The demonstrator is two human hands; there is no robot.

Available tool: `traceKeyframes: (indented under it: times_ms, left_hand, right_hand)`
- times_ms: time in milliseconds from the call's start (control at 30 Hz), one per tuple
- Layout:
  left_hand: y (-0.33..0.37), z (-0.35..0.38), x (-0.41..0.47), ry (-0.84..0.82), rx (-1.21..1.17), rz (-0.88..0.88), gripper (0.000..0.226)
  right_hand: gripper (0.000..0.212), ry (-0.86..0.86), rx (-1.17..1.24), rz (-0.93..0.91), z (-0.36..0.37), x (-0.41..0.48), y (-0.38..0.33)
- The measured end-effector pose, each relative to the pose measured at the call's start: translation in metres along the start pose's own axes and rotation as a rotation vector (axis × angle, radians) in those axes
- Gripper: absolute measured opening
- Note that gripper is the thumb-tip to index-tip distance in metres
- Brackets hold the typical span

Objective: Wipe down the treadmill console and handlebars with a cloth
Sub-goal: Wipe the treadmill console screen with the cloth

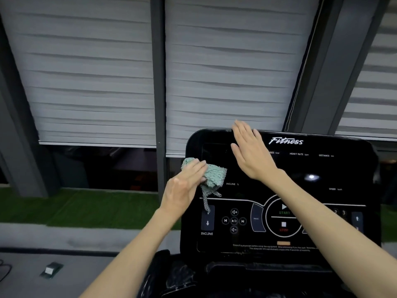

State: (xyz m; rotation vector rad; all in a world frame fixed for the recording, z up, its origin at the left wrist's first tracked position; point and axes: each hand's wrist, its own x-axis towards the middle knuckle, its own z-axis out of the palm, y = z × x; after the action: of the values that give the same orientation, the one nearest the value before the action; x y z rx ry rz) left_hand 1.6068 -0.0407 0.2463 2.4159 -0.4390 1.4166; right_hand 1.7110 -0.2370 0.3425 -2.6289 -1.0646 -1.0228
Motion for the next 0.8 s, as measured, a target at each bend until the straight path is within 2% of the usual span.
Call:
traceKeyframes:
  times_ms: [200, 300, 367, 500, 567, 633, 667, 733, 800]
  left_hand:
    - [0.013, 0.004, -0.083, -0.023, -0.008, 0.074, 0.030]
    - [0.025, 0.006, -0.117, -0.081, -0.054, 0.031, 0.043]
    - [0.030, 0.006, -0.137, -0.162, -0.056, 0.029, 0.054]
    - [0.040, 0.006, -0.170, -0.231, -0.034, 0.052, 0.055]
    - [0.042, 0.004, -0.170, -0.188, -0.055, 0.050, 0.045]
    - [0.047, -0.004, -0.161, -0.141, -0.057, 0.061, 0.021]
    - [0.049, -0.007, -0.157, -0.135, -0.079, 0.053, 0.020]
    - [0.051, -0.010, -0.150, -0.152, -0.188, -0.059, 0.021]
    - [0.062, -0.015, -0.139, -0.124, -0.303, -0.281, 0.018]
  right_hand:
    - [0.058, 0.057, 0.064, -0.005, 0.008, -0.034, -0.025]
    - [0.052, 0.091, 0.164, -0.093, 0.016, -0.079, -0.056]
    - [0.049, 0.059, 0.219, -0.157, 0.026, -0.113, -0.076]
    - [0.045, -0.051, 0.262, -0.282, 0.051, -0.165, -0.099]
    - [0.039, -0.083, 0.305, -0.315, 0.058, -0.181, -0.105]
    - [0.037, -0.104, 0.371, -0.307, 0.061, -0.192, -0.110]
    - [0.037, -0.116, 0.407, -0.293, 0.062, -0.195, -0.113]
    - [0.043, -0.153, 0.477, -0.258, 0.061, -0.199, -0.118]
    - [0.054, -0.185, 0.562, -0.191, 0.060, -0.199, -0.123]
